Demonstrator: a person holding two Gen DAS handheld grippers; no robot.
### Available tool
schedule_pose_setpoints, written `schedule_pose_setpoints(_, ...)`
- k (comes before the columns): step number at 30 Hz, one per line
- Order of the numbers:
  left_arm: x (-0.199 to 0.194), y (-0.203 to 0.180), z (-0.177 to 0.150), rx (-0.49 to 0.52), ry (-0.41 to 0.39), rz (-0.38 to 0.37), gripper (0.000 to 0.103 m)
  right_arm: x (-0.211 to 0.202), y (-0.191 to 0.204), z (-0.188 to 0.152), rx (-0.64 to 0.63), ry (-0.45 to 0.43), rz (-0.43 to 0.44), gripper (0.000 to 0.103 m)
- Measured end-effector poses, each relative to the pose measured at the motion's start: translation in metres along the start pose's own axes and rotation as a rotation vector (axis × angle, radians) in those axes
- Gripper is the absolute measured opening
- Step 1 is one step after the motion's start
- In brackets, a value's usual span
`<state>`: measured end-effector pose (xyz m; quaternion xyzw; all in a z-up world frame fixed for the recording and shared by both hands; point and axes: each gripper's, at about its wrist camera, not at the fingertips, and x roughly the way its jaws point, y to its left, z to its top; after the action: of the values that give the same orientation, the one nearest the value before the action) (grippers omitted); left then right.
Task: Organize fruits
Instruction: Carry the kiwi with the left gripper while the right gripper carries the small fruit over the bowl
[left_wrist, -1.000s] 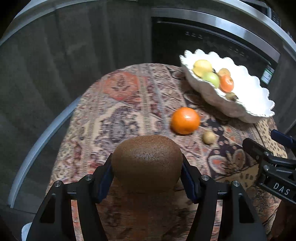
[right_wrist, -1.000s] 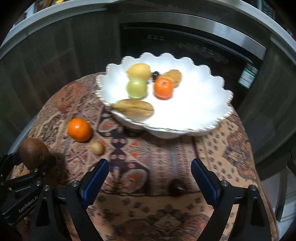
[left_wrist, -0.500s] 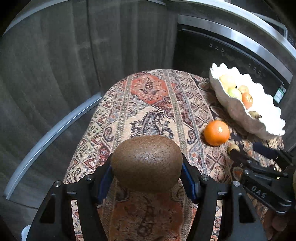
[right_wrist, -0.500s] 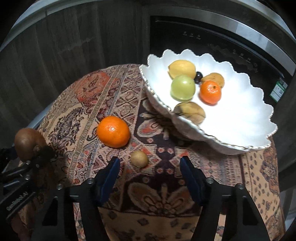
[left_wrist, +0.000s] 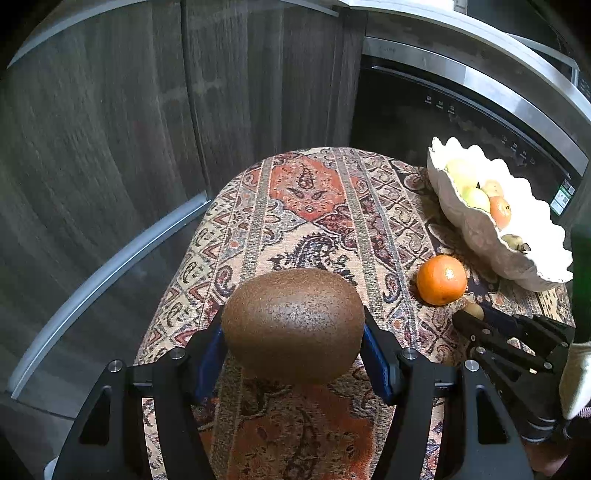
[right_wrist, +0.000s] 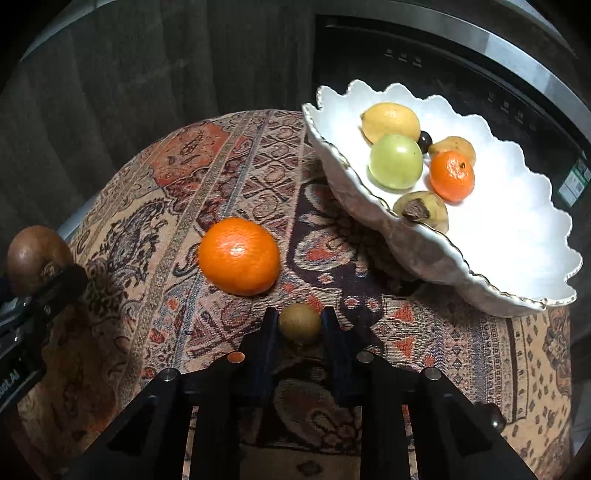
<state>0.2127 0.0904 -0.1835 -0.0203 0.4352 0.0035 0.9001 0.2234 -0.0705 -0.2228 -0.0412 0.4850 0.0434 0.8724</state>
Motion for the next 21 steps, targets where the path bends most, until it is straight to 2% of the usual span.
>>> schedule_pose_setpoints(11, -0.012, -0.019, 0.000, 0.017, -0.002, -0.044, 0.064, -0.029, -0.013, -0.011, 0.019, -0.001, 0.002, 0.024)
schedule_pose_setpoints(21, -0.033, -0.052, 0.008, 0.045, 0.018, -0.089, 0.064, -0.061, -0.043, -0.011, 0.083, 0.007, -0.003, 0.024)
